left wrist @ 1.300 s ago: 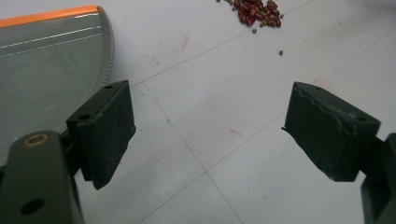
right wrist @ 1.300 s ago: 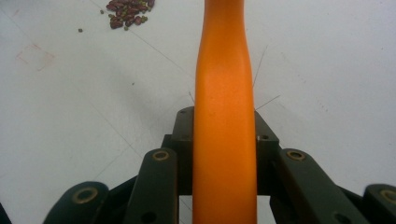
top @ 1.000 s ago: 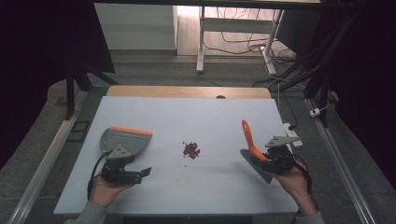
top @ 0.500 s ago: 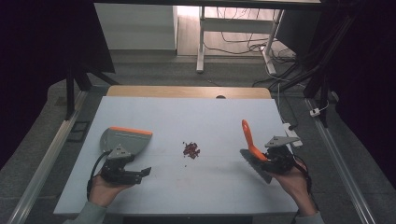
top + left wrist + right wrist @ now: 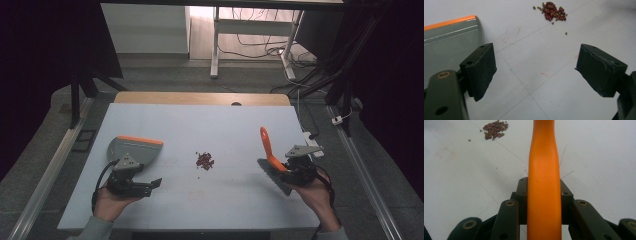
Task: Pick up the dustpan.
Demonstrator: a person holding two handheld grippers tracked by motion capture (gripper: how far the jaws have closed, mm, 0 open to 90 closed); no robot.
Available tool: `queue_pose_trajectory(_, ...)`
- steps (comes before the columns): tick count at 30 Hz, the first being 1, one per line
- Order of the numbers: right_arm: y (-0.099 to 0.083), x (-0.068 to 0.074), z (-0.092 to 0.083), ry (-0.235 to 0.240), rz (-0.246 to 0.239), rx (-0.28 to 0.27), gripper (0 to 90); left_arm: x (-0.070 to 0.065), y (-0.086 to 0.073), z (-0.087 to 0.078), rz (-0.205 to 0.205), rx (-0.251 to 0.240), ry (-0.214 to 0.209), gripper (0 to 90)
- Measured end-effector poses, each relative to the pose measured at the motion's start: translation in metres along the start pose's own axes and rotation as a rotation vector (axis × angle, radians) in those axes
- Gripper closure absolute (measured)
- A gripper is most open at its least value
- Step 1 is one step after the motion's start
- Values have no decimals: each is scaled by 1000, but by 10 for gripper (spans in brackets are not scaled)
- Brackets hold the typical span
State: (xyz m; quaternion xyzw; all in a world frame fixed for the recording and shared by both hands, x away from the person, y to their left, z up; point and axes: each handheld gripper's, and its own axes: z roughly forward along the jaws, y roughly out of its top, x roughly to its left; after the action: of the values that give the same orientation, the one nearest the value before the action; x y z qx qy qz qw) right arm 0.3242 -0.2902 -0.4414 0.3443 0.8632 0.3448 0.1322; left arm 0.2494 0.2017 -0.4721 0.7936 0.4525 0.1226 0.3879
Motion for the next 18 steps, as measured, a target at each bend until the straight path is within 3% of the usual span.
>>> queue_pose_trajectory(5,1,0,-3,10,6,-14,708,-5,9,-9,-2,-28,42,177)
queue_pose_trajectory(15,0,0,0,16,-5,1,708,-4,27,-12,-19,7,84,180)
queue_pose_trajectory(16,0,0,0,15,-5,1,708,-1,26,-12,-36,20,113,186)
queue_pose_trajectory(18,0,0,0,12,-8,2,709,3,24,-13,-37,41,129,189)
